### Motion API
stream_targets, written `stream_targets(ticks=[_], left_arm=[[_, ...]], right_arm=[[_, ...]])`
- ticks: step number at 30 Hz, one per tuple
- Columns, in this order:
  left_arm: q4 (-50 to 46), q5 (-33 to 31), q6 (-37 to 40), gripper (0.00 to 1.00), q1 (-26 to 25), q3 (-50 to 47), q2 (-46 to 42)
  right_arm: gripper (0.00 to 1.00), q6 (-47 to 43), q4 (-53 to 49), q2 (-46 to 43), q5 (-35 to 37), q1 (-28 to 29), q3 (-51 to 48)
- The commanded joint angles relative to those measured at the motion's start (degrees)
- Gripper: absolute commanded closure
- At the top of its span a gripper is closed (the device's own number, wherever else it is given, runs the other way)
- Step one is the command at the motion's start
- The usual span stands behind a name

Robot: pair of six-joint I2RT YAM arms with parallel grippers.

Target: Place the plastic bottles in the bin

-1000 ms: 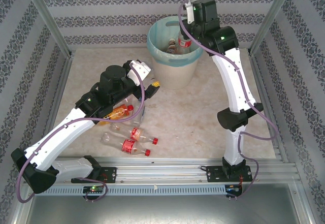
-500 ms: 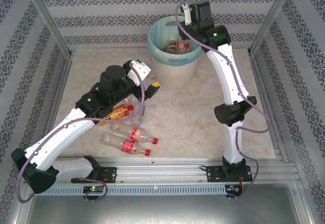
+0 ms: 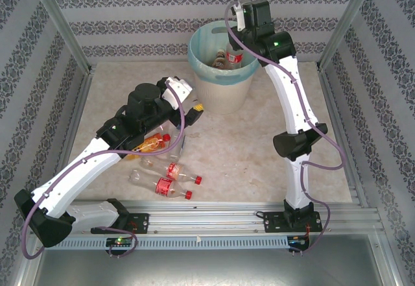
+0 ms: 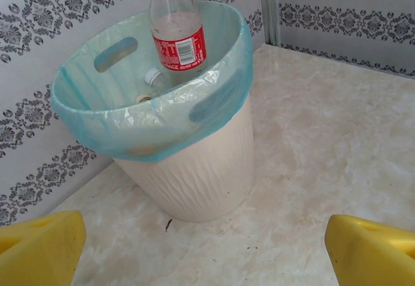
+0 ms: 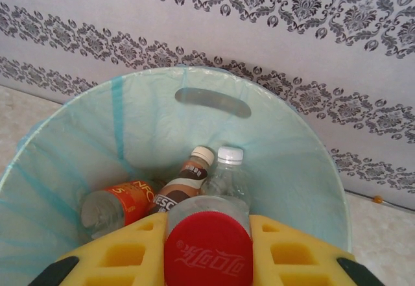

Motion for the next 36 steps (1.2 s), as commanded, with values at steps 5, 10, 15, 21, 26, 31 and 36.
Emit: stream_targets(ticks=[5,10,15,21,26,31,36], left_arm=[[3.0,1.2,-1.8,0.04,0.8,-0.7,-0.3],[3.1,1.6,-2.1,0.05,0.8,-0.9,-0.3],[3.0,1.6,-2.1,0.04,0.8,-1.0,-0.4],[3.1,1.0,-1.8,0.04,0.8,-1.2,-0.6],[3.1,0.9,-1.5,0.04,0.8,-1.4,-0.6],[3.1,0.8,-1.3,0.04,0.8,-1.6,-0.7],[3.1,0.9,-1.2,0.04,0.9,-1.7,-0.6]], right_arm=[[0.87,-5.3,-3.1,-5.6,9.6,1.8,0.7],[0.88,-7.1,-1.6,-5.2,11.6,1.8,-2.2],[0.88,-8.3,-0.3,-1.1,11.2,1.0,-2.6],[0.88,-6.5,-1.2,3.7,7.4,0.2,-1.6],[0.89,-2.2,0.1,3.7,2.3,-2.0,-6.5],[0.89,0.8,4.0,1.2,-0.6,-3.4,-14.7],[0.89,1.0,4.8,0.8,-1.2,-3.7,-17.7]])
